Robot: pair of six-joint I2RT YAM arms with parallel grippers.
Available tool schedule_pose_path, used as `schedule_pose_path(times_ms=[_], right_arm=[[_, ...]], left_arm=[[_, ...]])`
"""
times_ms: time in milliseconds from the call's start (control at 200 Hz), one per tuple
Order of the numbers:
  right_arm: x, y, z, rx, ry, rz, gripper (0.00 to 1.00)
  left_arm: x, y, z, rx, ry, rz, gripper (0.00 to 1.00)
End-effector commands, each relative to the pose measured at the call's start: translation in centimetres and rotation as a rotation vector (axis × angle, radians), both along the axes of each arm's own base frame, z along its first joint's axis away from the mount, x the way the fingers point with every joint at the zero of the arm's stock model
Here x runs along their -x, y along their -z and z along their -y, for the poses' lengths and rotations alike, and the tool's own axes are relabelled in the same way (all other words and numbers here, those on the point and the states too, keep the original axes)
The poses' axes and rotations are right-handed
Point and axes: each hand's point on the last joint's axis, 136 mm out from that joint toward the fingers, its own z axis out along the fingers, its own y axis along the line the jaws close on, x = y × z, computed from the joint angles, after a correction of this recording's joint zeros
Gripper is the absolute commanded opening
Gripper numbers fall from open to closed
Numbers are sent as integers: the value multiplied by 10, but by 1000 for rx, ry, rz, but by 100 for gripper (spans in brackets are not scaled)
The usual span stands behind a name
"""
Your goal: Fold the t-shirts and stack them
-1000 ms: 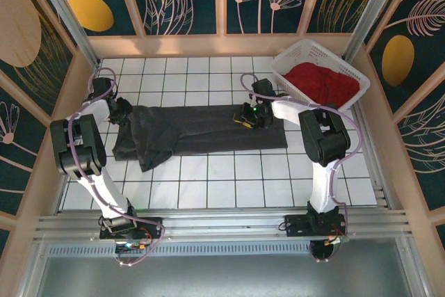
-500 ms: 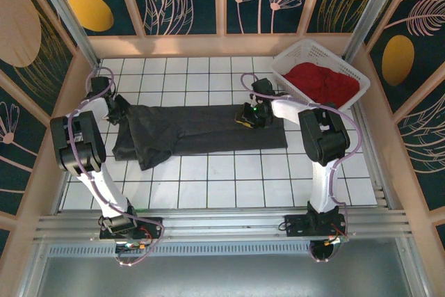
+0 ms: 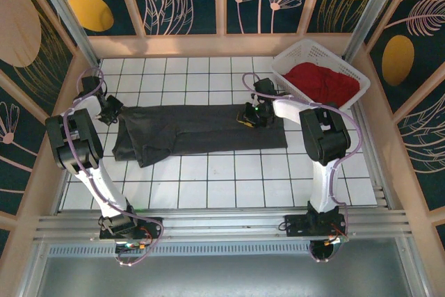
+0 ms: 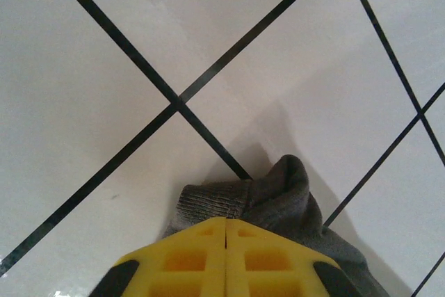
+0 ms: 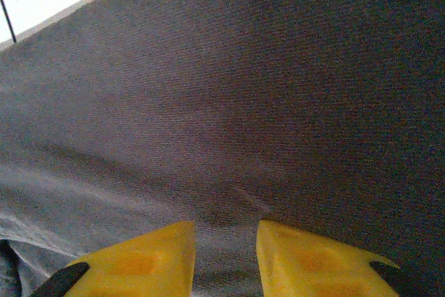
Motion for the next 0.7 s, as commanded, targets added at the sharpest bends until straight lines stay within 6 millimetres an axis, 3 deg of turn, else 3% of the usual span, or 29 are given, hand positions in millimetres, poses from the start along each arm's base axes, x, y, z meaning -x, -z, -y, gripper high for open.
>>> schedule_pose_path(times_ms=[0, 130, 255, 375, 490, 590, 696], right_arm=[[-4, 2, 12, 71, -18, 32, 36], [-13, -29, 0, 35, -66, 124, 41], [-18, -54, -8, 2, -76, 192, 43], [-16, -80, -19, -64, -91, 254, 45], [-7, -95, -34, -115, -116, 273, 45], [4, -101, -48, -123, -149, 275, 45], [15, -103, -56, -134, -162, 274, 45]], left_arm=[[4, -19, -13, -45, -31, 7, 22], [26, -54, -3, -88, -66, 60, 42], [53, -76, 52, -88, -48, 94, 47], [94, -61, 123, 105, -68, 105, 47], [128, -42, 178, 273, -76, 86, 47], [145, -30, 205, 345, -69, 50, 47], [154, -21, 212, 378, -90, 36, 48]])
